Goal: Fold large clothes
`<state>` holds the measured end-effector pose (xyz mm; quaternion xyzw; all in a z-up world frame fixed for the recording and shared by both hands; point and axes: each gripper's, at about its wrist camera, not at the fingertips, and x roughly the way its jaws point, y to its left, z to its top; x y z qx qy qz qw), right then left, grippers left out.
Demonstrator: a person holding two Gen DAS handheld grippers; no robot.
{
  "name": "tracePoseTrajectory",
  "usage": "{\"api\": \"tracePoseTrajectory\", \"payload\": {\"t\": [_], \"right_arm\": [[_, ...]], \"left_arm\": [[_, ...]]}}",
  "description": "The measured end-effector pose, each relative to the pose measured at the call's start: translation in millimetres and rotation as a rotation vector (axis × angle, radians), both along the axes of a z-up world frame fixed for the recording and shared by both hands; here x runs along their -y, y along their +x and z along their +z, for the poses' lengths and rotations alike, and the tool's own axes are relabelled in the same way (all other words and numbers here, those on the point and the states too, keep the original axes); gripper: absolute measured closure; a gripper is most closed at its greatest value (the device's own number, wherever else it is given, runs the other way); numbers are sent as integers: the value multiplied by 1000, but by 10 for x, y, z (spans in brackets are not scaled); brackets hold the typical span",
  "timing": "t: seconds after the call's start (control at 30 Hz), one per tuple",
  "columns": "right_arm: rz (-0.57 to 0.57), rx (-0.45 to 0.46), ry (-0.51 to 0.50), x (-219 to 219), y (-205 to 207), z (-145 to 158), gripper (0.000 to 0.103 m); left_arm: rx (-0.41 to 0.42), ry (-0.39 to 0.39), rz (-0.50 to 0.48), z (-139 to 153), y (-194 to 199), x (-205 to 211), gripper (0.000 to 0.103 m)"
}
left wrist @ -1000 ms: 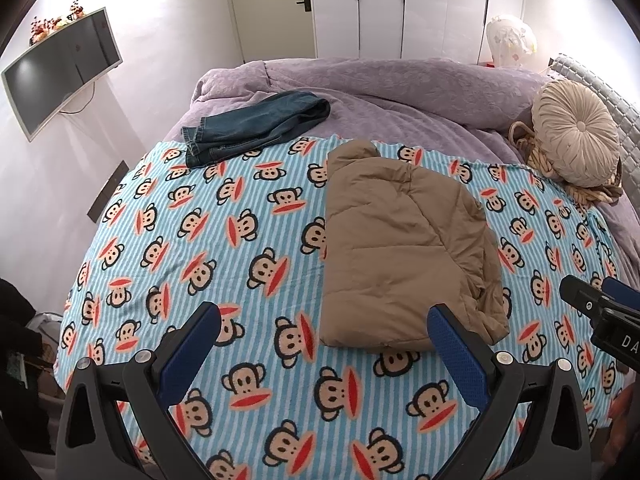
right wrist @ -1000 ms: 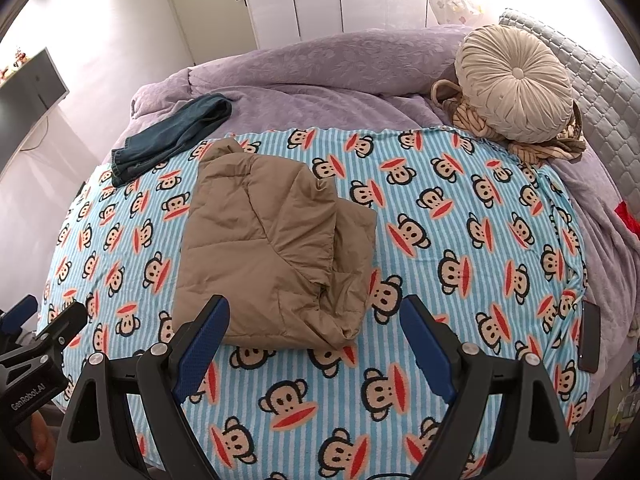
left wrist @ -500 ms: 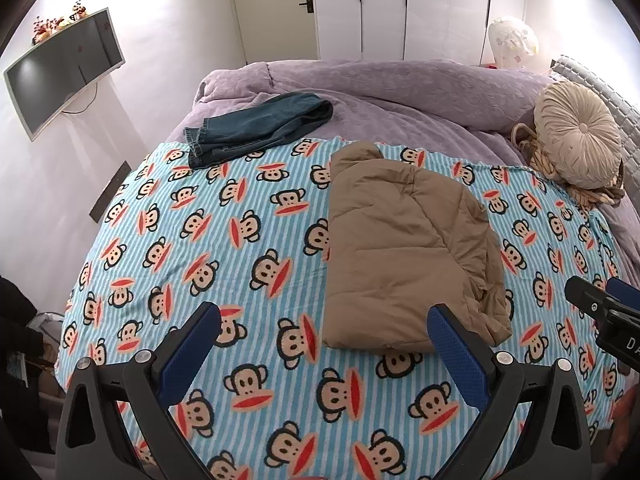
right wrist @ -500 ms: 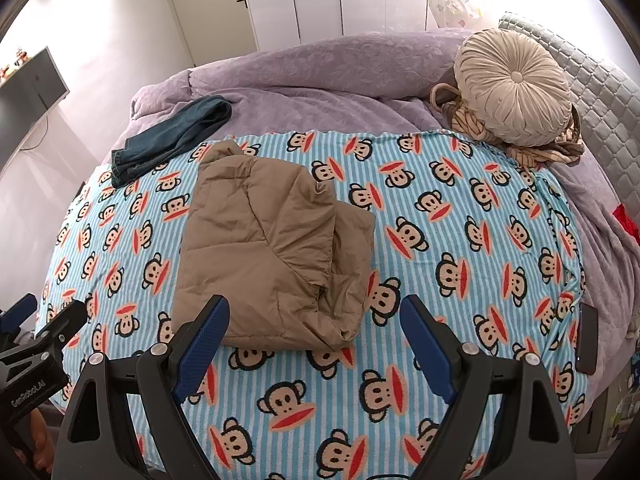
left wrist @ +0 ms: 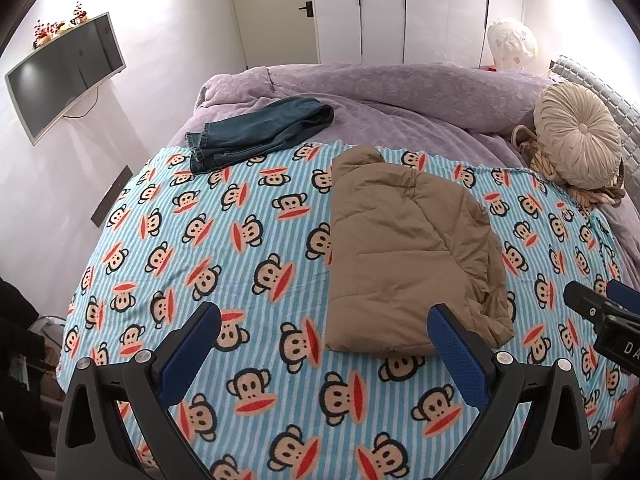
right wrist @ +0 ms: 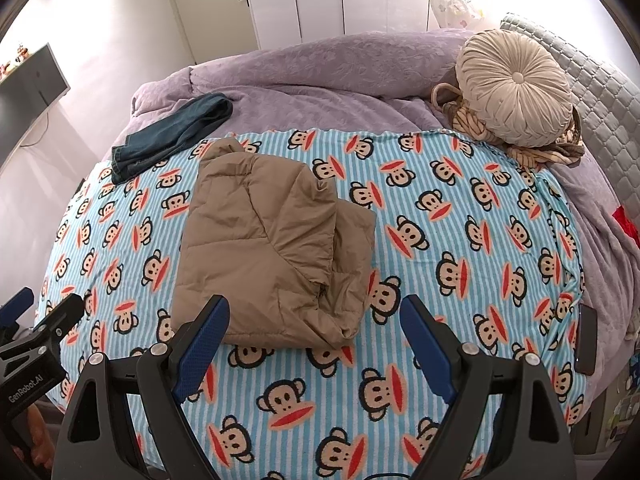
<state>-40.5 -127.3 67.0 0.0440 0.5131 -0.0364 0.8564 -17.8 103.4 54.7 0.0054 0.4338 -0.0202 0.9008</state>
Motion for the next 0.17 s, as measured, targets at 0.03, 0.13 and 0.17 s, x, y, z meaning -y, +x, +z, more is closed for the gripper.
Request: {"api": "tracePoseTrajectory", "payload": {"t": [0.03, 0.13, 0.17], "right_arm": [[2, -2, 0, 31, 20, 3, 14], [5, -5, -2, 91, 43, 8, 14], [2, -5, -2, 61, 28, 0, 14]], "left_arm": [[3, -4, -5, 3, -2, -2, 0], [13, -4, -24, 17, -5, 15, 0], [14, -4, -30, 17, -3, 20, 0]]}}
